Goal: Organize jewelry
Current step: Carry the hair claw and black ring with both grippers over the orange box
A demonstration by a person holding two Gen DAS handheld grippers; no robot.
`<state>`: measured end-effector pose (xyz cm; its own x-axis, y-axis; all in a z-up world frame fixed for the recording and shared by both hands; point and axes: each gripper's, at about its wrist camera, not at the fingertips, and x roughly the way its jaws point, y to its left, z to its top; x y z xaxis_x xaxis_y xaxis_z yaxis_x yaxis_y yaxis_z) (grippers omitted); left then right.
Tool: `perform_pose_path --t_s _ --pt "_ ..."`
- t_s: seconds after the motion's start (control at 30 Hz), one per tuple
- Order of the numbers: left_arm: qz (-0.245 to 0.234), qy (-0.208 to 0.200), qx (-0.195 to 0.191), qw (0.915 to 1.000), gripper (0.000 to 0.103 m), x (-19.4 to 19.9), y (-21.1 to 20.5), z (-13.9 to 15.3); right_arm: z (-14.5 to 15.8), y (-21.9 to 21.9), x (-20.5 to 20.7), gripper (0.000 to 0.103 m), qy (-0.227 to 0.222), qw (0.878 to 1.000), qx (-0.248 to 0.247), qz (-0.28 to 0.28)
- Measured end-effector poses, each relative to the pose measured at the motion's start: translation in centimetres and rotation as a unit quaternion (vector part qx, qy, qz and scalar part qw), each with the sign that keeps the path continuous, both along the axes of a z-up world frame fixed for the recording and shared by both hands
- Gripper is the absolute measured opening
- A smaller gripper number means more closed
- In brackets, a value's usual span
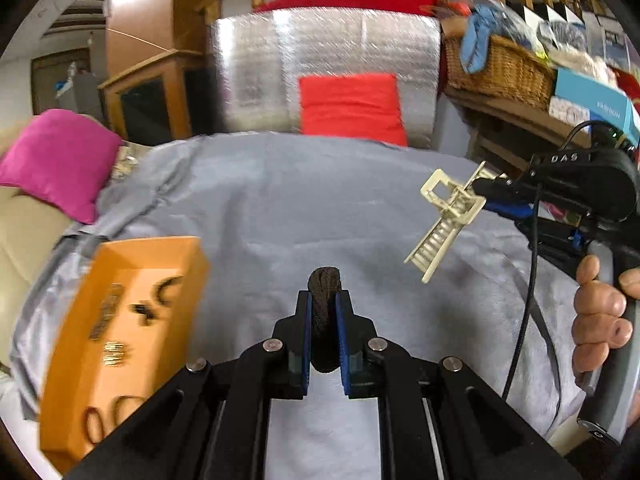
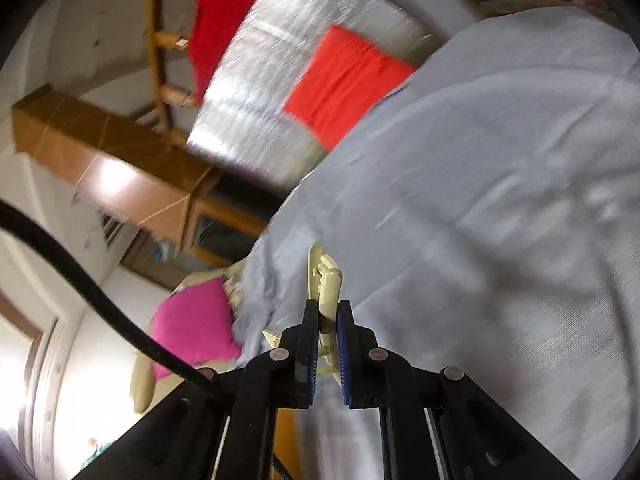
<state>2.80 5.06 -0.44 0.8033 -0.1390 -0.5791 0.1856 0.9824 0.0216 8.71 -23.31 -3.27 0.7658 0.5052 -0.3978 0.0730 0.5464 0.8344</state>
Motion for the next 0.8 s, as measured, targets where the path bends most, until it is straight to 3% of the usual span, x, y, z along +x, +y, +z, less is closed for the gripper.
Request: perform_pose_path --t_s 0.17,0.33,0.57,0.8 --pt "0.045 -0.028 -0.001 0.9986 0.012 -3.3 7.4 2.7 1.9 7.2 -1.0 0.01 -0.021 0.997 0.021 0.075" --pt "0.104 -0.033 0.006 0.994 0.012 -5.7 14.7 3.3 3.6 14.9 -1.6 0.01 -0.018 0.988 0.007 0.152" --pt "0.148 0.013 -0.017 0.9888 0.012 -8.1 22.5 0.4 4.4 24.0 -2.8 0.01 -0.022 0.973 -0.048 0.227" --pt "0.13 0.068 -0.052 0.9878 0.012 -7.7 23.1 -3.3 2.7 29.2 -2.6 0.01 0.004 0.958 -0.114 0.262"
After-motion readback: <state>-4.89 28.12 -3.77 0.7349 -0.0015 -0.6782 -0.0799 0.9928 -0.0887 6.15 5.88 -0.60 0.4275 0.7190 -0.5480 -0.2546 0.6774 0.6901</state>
